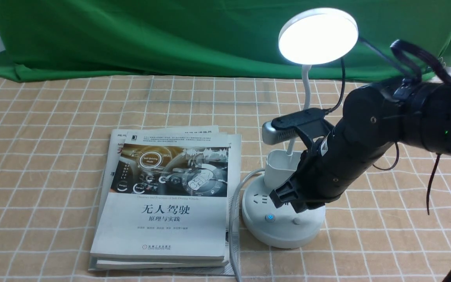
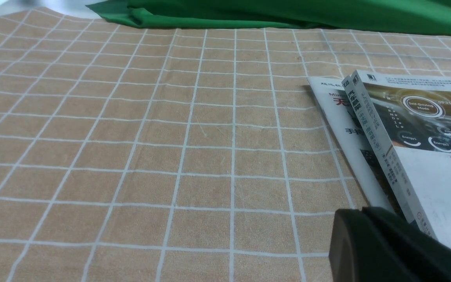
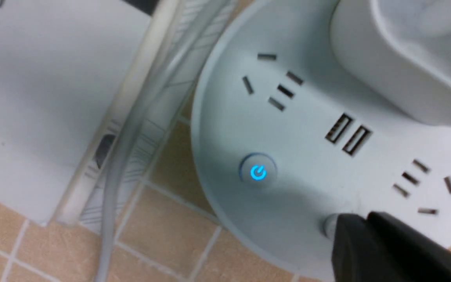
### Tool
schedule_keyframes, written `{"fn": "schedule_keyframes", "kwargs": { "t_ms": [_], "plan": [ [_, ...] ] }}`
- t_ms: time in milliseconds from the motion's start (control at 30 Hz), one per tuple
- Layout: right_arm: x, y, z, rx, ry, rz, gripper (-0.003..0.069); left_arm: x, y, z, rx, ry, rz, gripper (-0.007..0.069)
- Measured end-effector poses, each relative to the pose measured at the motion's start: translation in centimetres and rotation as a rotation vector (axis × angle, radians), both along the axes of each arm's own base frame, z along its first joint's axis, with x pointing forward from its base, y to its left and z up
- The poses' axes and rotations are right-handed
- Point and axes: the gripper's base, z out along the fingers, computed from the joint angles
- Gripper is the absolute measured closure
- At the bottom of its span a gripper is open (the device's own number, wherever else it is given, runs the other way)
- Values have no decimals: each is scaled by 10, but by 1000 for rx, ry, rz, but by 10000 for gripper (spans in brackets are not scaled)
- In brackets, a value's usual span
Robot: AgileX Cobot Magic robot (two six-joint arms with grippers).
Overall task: Turn off the desk lamp on the light coffee tablecloth by hand.
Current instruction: 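Press the power button on the lamp base to turn the lamp off with the right gripper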
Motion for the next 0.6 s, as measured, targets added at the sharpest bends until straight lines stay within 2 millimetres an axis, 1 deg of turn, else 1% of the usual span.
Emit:
{"fn": "schedule_keyframes", "kwargs": {
  "t_ms": [167, 333, 400, 600],
  "plan": [
    [0, 0, -2, -2, 5, -1, 620, 0, 0, 0, 0, 0, 0, 620],
    [4, 3, -23, -33, 55, -2, 620, 0, 0, 0, 0, 0, 0, 620],
    [5, 3, -29, -40, 65, -2, 620, 0, 0, 0, 0, 0, 0, 620],
    [7, 4, -30, -37, 56, -2, 617, 0, 0, 0, 0, 0, 0, 620]
  ]
}}
